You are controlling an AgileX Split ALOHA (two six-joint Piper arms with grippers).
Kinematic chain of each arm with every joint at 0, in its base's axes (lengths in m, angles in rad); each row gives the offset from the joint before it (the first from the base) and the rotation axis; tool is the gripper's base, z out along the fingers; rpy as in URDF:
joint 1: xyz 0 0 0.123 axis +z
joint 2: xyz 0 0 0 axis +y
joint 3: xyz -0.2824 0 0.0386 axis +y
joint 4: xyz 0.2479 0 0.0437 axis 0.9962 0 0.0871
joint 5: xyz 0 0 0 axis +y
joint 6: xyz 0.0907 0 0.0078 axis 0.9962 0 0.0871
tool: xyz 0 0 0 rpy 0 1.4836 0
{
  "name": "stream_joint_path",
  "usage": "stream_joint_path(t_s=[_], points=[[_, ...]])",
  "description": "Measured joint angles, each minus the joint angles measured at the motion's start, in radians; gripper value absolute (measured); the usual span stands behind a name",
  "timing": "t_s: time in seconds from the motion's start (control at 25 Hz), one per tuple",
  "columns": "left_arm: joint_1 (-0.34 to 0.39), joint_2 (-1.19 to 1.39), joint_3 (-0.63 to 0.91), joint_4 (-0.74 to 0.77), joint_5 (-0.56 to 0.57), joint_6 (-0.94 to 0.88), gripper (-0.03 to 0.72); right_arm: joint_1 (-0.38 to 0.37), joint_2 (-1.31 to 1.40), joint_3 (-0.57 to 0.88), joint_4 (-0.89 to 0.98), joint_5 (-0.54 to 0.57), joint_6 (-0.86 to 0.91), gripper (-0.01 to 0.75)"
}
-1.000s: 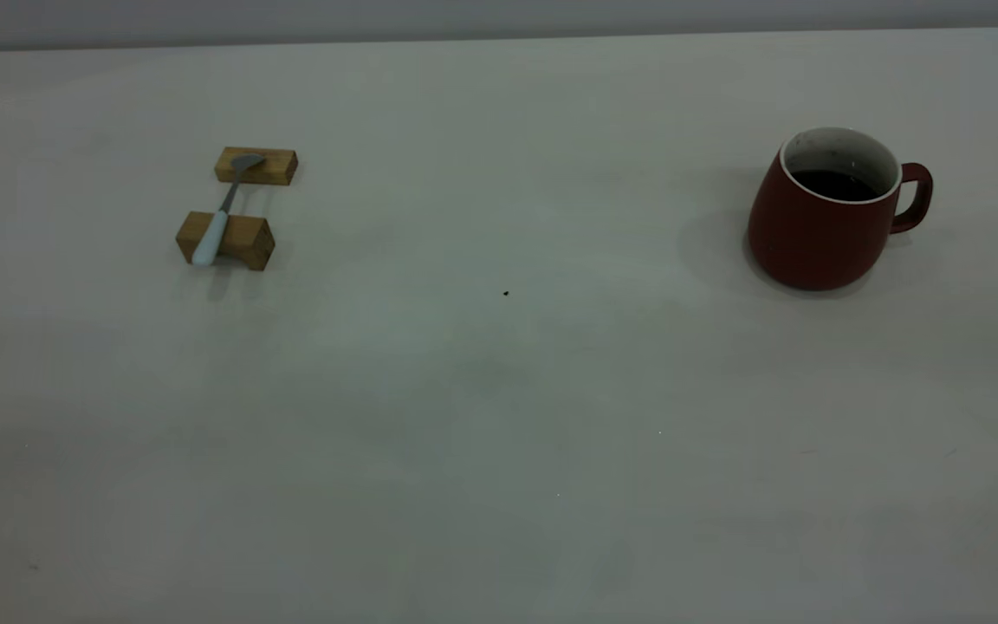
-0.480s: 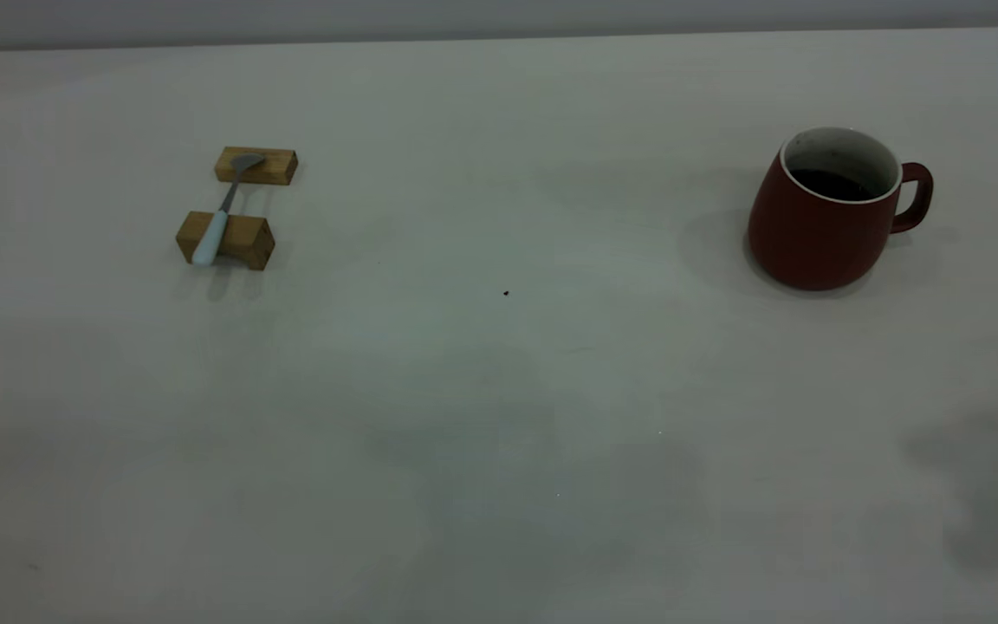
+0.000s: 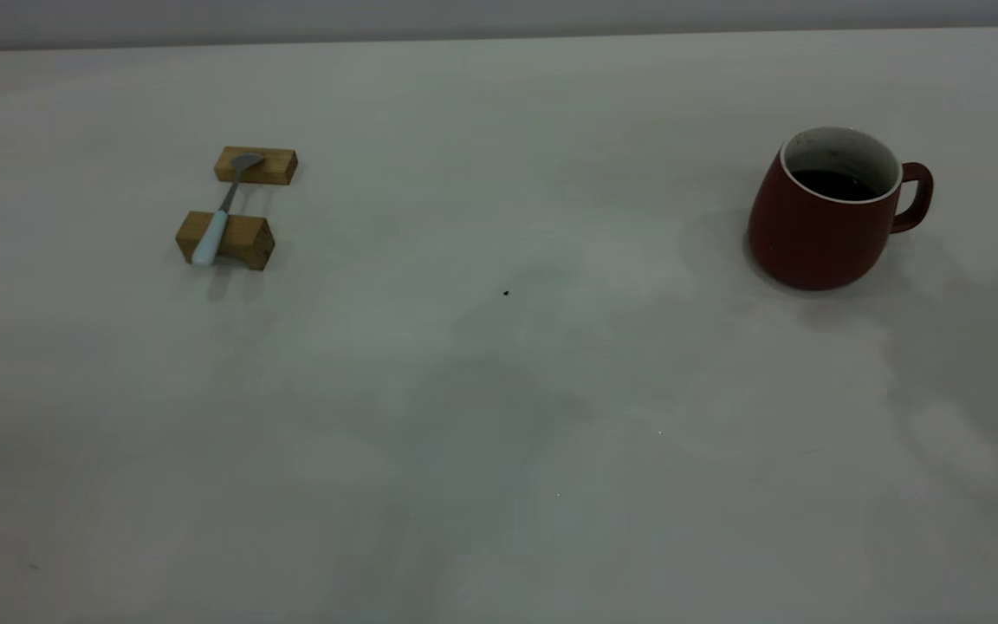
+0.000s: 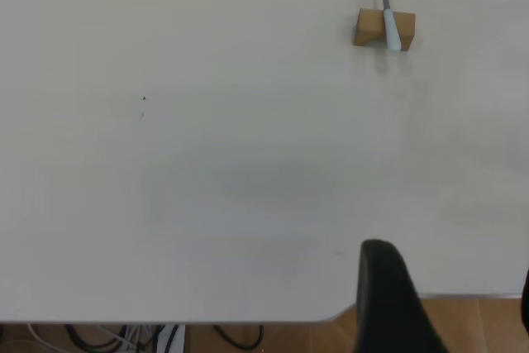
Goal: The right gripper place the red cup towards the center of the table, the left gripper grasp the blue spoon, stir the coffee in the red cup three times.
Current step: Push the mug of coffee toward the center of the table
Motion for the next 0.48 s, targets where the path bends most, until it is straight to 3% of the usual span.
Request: stream_joint_path(t_s=[0.48], points=[[0.0, 0.0, 0.0, 0.0, 0.0, 0.0, 0.459, 0.0, 0.454, -0.366, -0.024, 0.091, -0.391, 0.591]])
